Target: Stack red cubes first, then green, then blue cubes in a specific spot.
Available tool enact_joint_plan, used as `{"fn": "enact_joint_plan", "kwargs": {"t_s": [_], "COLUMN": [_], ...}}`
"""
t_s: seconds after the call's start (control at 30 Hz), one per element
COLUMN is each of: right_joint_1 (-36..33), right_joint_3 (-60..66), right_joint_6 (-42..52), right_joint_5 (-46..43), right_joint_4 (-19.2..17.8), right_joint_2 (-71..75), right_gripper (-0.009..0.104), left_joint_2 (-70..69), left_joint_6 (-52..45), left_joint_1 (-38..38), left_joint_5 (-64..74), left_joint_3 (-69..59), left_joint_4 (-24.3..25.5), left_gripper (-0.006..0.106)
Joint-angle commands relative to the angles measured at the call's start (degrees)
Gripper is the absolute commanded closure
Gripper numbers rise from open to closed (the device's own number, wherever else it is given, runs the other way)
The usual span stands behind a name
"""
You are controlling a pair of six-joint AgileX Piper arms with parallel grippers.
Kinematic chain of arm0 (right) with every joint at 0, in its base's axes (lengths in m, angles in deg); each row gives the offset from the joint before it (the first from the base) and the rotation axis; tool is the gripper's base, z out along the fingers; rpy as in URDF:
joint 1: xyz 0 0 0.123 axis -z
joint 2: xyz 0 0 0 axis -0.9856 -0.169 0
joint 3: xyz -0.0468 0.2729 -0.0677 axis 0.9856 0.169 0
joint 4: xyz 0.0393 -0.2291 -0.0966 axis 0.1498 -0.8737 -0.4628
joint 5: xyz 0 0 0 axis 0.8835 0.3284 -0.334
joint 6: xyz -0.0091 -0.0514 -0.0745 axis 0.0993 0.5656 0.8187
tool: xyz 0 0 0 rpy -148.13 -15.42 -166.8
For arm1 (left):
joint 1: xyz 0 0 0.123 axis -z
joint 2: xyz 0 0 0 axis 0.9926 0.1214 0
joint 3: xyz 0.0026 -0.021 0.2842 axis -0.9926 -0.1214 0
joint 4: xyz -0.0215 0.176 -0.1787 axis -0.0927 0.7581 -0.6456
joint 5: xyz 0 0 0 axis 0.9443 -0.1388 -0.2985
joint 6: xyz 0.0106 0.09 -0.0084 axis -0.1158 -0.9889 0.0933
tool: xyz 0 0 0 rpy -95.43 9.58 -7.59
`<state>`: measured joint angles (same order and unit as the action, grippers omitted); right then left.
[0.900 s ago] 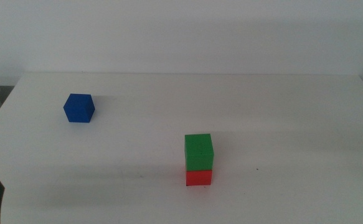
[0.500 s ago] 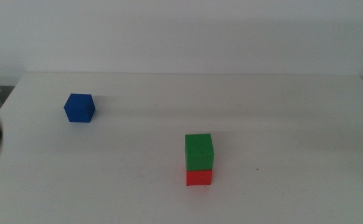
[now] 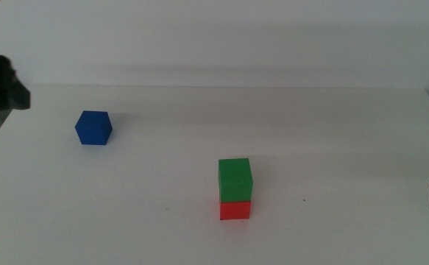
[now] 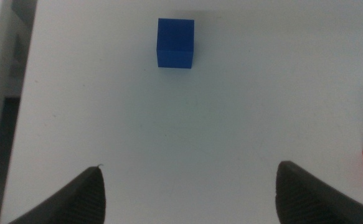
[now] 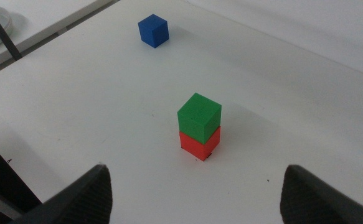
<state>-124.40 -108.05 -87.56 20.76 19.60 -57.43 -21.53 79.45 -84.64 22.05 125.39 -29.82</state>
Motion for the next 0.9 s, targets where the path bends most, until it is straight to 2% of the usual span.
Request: {"fn": "enact_joint_plan", "kwargs": {"t_s": [0.0,0.27,0.57,0.87], "right_joint_1": [0.1,0.1,0.1,0.1], "right_joint_3": [0.2,0.2,0.2,0.2], "right_joint_6": [0.4,0.4,0.4,0.4], "right_joint_5": [-0.7,-0.7,-0.7,-0.7], "right_joint_4": [-0.3,-0.3,-0.3,-0.3], "right_joint_2": [0.1,0.1,0.1,0.1], "right_gripper": [0.004,0.004,0.004,0.004], "left_joint_2": [3.8,21.9,46.8,60.0], "left_joint_6": [3.5,2.0,-3.1,-3.7], "left_joint_1": [-0.1,-0.1,0.2,2.5], "left_joint_5": [-0.9,3.0,6.3,4.3], "left_joint_3": [1.7,15.7,36.1,42.3], "left_joint_4": [0.6,6.0,2.3,2.5], "left_gripper": [0.007,0.007,0.007,0.007]}}
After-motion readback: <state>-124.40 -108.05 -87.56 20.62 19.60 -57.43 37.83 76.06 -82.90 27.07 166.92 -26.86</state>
